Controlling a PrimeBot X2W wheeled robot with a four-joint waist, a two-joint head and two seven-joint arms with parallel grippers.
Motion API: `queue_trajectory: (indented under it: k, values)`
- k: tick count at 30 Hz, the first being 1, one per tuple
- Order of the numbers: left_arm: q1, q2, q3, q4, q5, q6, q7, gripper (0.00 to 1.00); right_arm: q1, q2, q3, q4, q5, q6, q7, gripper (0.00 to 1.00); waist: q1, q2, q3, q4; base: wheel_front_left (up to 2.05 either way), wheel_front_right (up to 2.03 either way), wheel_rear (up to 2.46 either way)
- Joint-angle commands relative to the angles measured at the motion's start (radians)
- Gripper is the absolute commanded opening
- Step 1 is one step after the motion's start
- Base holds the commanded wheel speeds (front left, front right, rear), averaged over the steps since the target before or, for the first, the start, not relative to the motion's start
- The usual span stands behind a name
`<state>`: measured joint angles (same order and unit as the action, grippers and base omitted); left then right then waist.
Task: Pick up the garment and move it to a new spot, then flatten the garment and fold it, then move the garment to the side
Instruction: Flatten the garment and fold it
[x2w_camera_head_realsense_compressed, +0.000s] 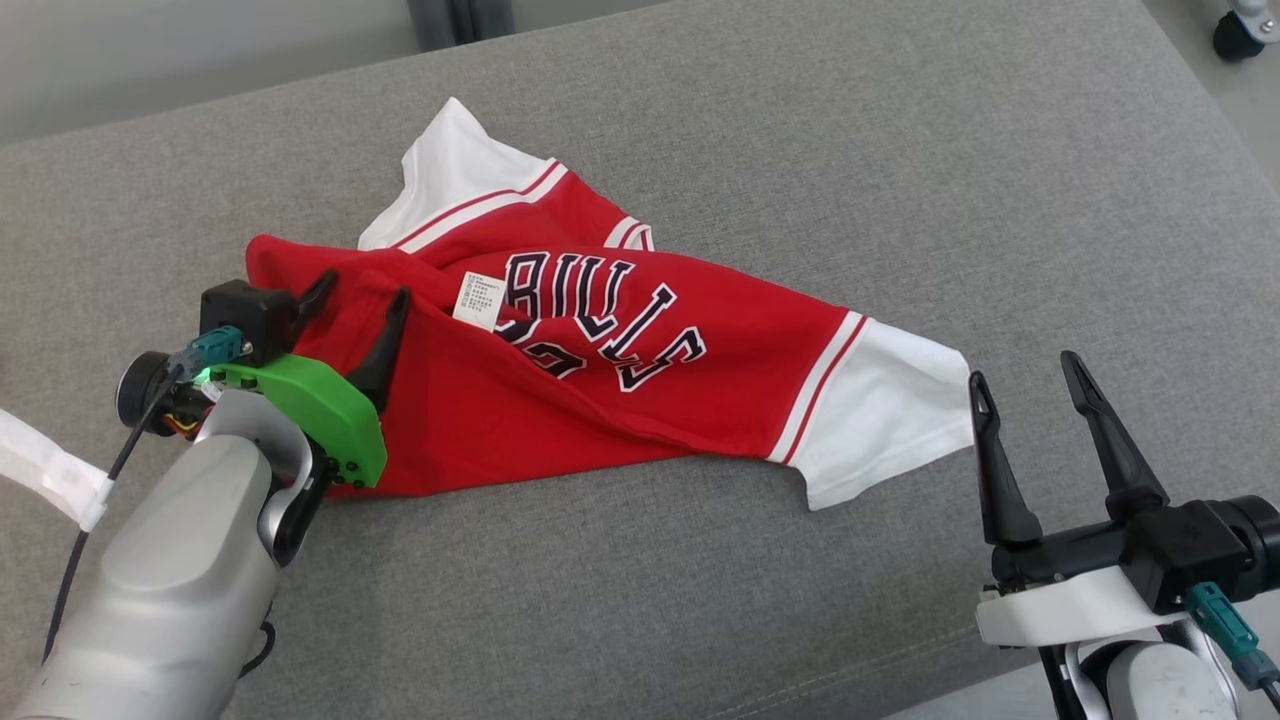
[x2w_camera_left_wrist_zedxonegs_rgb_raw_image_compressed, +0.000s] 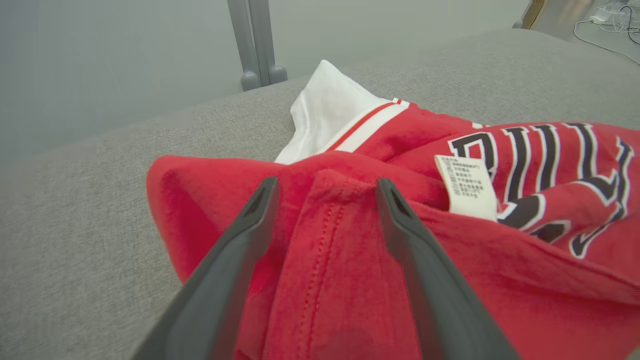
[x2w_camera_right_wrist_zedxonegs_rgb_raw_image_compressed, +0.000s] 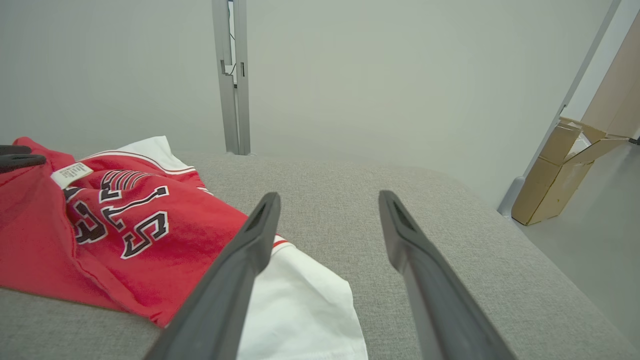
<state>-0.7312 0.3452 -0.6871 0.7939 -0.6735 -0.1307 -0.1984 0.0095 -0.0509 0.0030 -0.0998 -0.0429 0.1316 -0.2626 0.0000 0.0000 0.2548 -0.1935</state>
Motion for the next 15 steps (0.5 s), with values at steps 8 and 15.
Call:
queue_trajectory:
  k: [8, 15]
  values:
    - [-0.058, 0.028, -0.116, 0.027, -0.077, 0.001, -0.023, 1.0, -0.013, 0.0, 0.002, 0.005, 0.01, -0.002, -0.003, 1.0, 0.0, 0.0, 0.01, -0.005, 0.0, 0.0, 0.0]
    - [-0.086, 0.044, -0.186, 0.039, -0.125, 0.001, -0.042, 0.34, -0.007, 0.001, -0.003, 0.009, 0.015, -0.002, -0.003, 1.0, 0.0, 0.0, 0.012, -0.009, 0.0, 0.0, 0.0]
